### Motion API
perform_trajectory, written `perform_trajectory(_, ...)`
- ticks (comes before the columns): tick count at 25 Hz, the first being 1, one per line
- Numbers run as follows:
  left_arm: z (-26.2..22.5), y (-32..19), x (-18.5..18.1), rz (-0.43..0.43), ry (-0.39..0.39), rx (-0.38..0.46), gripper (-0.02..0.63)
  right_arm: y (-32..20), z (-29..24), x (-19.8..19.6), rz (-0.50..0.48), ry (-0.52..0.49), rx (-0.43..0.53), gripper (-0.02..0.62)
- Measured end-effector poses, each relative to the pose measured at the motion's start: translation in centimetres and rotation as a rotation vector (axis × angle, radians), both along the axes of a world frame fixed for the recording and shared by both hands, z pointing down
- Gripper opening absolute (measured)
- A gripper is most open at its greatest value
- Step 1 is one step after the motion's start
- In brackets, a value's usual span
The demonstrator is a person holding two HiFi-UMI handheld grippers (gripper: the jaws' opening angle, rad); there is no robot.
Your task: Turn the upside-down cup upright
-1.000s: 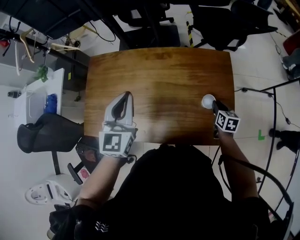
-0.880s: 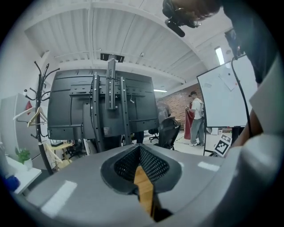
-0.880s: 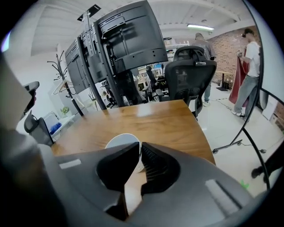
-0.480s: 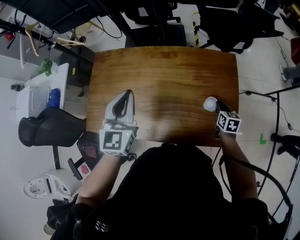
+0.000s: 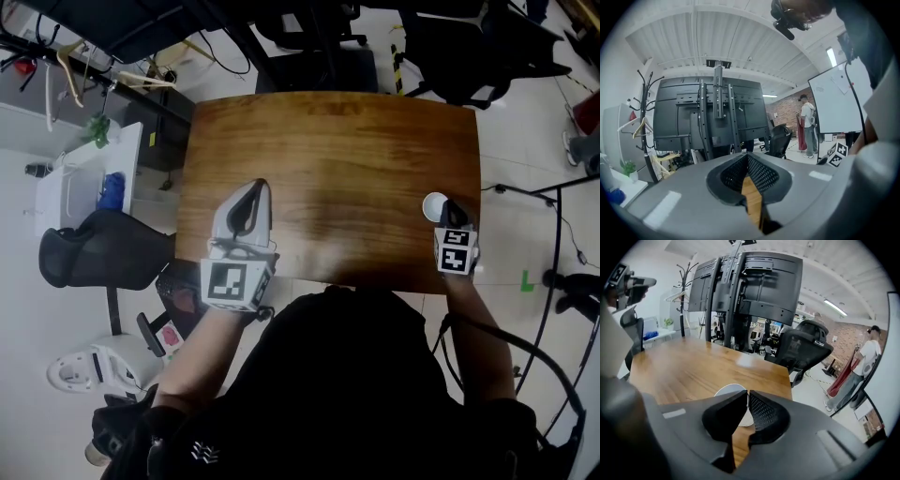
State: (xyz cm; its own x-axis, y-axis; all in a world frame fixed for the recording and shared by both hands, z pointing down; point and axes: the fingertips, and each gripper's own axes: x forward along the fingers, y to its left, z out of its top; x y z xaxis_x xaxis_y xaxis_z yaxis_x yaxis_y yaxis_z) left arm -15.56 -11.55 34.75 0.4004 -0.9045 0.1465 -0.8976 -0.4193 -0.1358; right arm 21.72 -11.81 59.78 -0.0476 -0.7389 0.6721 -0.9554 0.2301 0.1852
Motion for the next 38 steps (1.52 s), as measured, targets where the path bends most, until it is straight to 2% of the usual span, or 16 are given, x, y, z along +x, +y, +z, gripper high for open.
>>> perform_trajectory(3,0.1,0.3,0.0,0.002,0.007,0.0,0.0,0.7,0.4,-2.0,-0.057,-0.006,-0.015,0.018)
perform_trajectory(10,-0.2,0.8,-0.8,-0.025,-0.015,0.008,0.0,1.8,2.4,-7.3,-0.115,-0.134,-0.044,0.031)
perform_trajectory(19,-1.2,1.2,-2.2,-0.072,-0.01,0.009,0.0,0.6,3.2,-8.3,-0.099,-0.202,-0.029,0.039)
perform_trajectory(22,-1.3,1.1,-2.3,-0.076,-0.012,0.01,0.0,0.2,2.6,-7.8,-0.097,-0.259,-0.008,0.117)
perform_trajectory(25,-1.4,0.9,-2.4,-0.085,-0.011,0.004,0.0,-0.7,1.6,-5.7,-0.053,-0.307,0.022,0.163)
perform_trajectory(27,-1.3,0.7,-2.4,-0.085,-0.017,0.0,0.0,-1.6,2.2,-3.5,0.01,-0.361,-0.007,0.194)
perform_trajectory(29,-1.0,0.6,-2.1,-0.081,-0.027,-0.004,0.0,-2.3,3.6,-1.7,0.068,-0.453,-0.078,0.242)
perform_trajectory(32,-0.9,0.4,-1.5,-0.075,-0.029,-0.01,0.0,-2.5,5.6,-1.1,0.107,-0.626,-0.195,0.238)
perform_trajectory(34,-0.9,0.3,-1.3,-0.071,-0.035,-0.012,0.0,-2.4,5.9,-1.8,0.096,-0.706,-0.23,0.202)
perform_trajectory(36,-1.1,0.0,-1.0,-0.073,-0.029,-0.013,0.0,-2.2,5.6,-2.2,0.068,-0.702,-0.235,0.179)
perform_trajectory(38,-1.1,-0.1,-0.8,-0.074,-0.024,-0.013,0.0,-2.1,5.2,-2.6,0.034,-0.652,-0.221,0.16)
